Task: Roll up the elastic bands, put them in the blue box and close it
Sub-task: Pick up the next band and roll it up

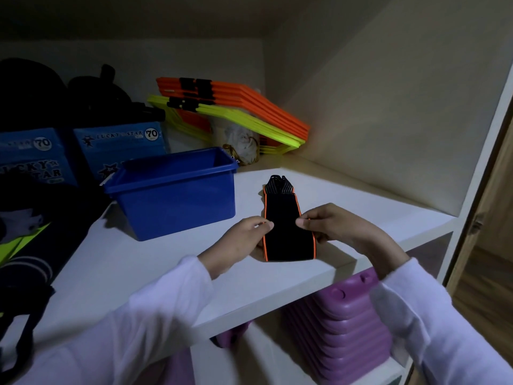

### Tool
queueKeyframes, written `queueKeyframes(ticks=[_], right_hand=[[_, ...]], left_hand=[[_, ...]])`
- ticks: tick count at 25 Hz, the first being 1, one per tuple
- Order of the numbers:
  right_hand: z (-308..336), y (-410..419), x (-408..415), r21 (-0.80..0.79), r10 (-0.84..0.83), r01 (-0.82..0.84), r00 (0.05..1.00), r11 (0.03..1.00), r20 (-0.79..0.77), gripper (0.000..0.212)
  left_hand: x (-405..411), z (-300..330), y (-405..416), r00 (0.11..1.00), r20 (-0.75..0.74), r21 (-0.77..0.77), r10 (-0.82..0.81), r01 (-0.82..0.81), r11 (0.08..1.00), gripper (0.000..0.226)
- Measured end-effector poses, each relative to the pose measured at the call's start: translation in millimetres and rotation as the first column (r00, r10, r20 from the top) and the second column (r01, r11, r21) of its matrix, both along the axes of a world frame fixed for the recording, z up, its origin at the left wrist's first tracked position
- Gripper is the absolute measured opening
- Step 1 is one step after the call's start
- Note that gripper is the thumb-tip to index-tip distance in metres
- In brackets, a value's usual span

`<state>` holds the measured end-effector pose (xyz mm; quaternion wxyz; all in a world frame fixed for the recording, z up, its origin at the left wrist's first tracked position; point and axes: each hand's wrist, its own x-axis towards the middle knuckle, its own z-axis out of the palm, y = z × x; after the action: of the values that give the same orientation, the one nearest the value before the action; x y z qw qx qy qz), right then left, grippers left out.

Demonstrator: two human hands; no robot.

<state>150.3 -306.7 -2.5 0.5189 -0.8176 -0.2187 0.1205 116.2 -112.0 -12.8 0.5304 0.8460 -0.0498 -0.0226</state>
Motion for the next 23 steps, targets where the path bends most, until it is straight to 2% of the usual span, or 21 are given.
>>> queueKeyframes(ticks=[5, 10, 12, 16, 20, 23], right_hand=[[-6, 5, 20, 0.000, -0.035, 0.035, 0.978, 0.999, -0.206, 0.016], [-9, 8, 28, -0.080, -0.092, 0.077, 0.974, 0.994, -0.209, 0.015], [-7, 11, 29, -0.134, -0.113, 0.091, 0.978, 0.987, -0.173, 0.014], [-6, 14, 30, -0.254, -0.146, 0.124, 0.987, 0.959, -0.067, 0.027], [-5, 16, 29, -0.381, -0.106, 0.135, 0.990, 0.914, 0.097, 0.021], [-7, 15, 28, -0.402, -0.119, 0.198, 0.970, 0.894, 0.213, 0.016]], left_hand=[[5, 6, -5, 0.994, -0.107, -0.090, 0.030, -0.039, 0.995, 0.029], [8, 10, -3, 0.979, -0.202, -0.145, -0.027, -0.002, 0.989, 0.025], [11, 10, -4, 0.975, -0.223, -0.130, -0.013, -0.017, 0.991, 0.019], [15, 12, -9, 0.965, -0.260, -0.090, 0.030, -0.055, 0.994, 0.013], [16, 12, -10, 0.967, -0.236, -0.034, 0.092, -0.103, 0.994, 0.028], [19, 10, -8, 0.979, -0.198, -0.013, 0.052, -0.055, 0.998, 0.034]])
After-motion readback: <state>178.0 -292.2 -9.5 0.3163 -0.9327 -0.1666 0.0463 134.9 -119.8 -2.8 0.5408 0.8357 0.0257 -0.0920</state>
